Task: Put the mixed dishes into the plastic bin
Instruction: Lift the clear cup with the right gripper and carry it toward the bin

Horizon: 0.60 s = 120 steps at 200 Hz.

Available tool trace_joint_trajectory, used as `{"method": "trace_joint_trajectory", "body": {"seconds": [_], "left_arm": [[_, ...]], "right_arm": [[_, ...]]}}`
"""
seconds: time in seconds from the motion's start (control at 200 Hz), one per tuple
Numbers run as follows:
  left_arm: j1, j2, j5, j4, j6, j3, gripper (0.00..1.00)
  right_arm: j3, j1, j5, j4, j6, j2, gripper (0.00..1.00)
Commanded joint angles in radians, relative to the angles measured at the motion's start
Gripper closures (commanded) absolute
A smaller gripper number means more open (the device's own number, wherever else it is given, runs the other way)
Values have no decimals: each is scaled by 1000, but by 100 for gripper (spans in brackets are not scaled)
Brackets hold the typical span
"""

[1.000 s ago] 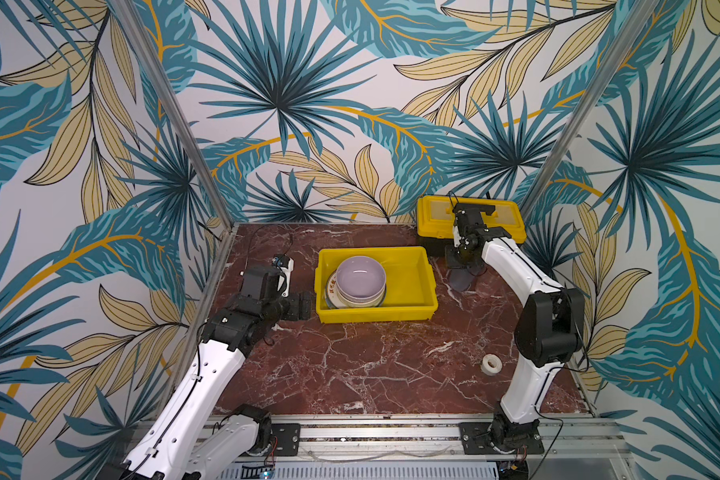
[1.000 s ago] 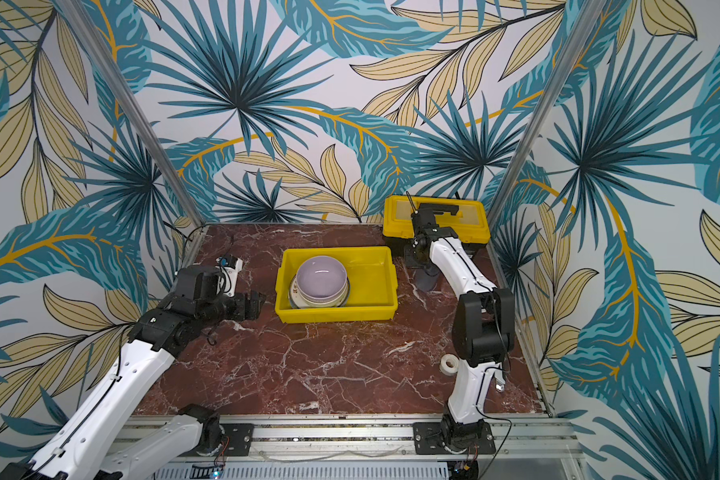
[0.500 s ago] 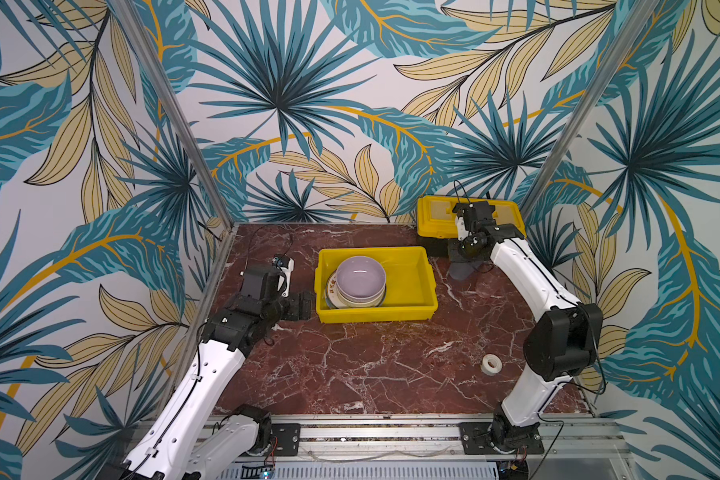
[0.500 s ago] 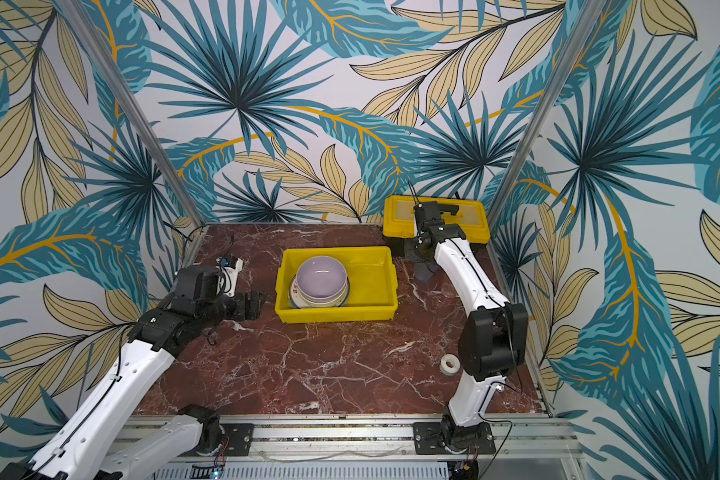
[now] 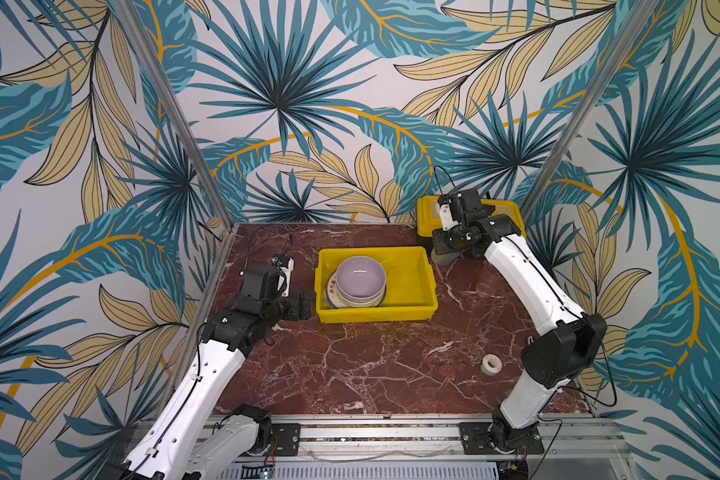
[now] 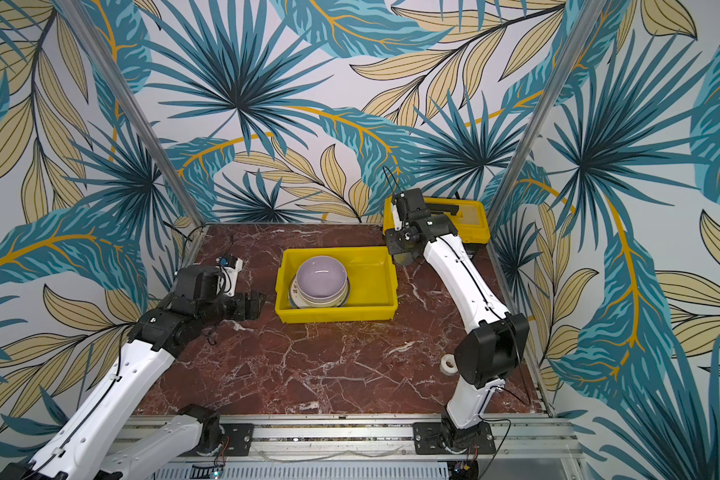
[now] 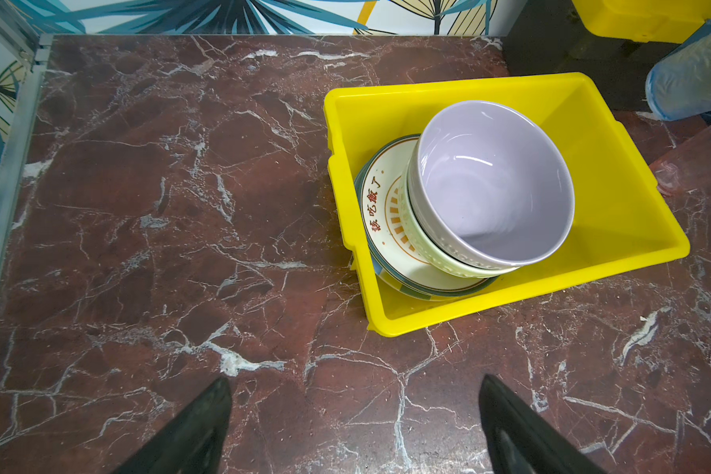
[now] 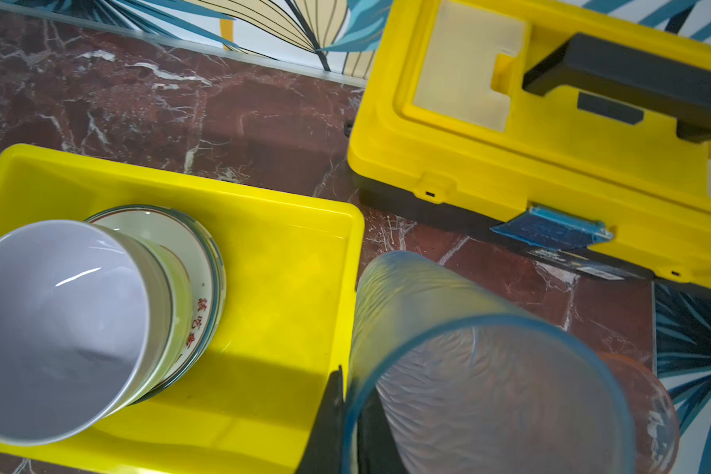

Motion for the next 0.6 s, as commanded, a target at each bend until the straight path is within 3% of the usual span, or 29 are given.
{"method": "trace_joint_trajectory", "body": {"seconds": [0.0, 0.596], "left_arm": [[9, -8, -3, 25, -5, -8, 6], [13, -39, -38, 25, 3, -18, 5]], "right_arm": [[54, 31, 12, -41, -26, 7, 100], [183, 94, -95, -56, -4, 183, 100]]}}
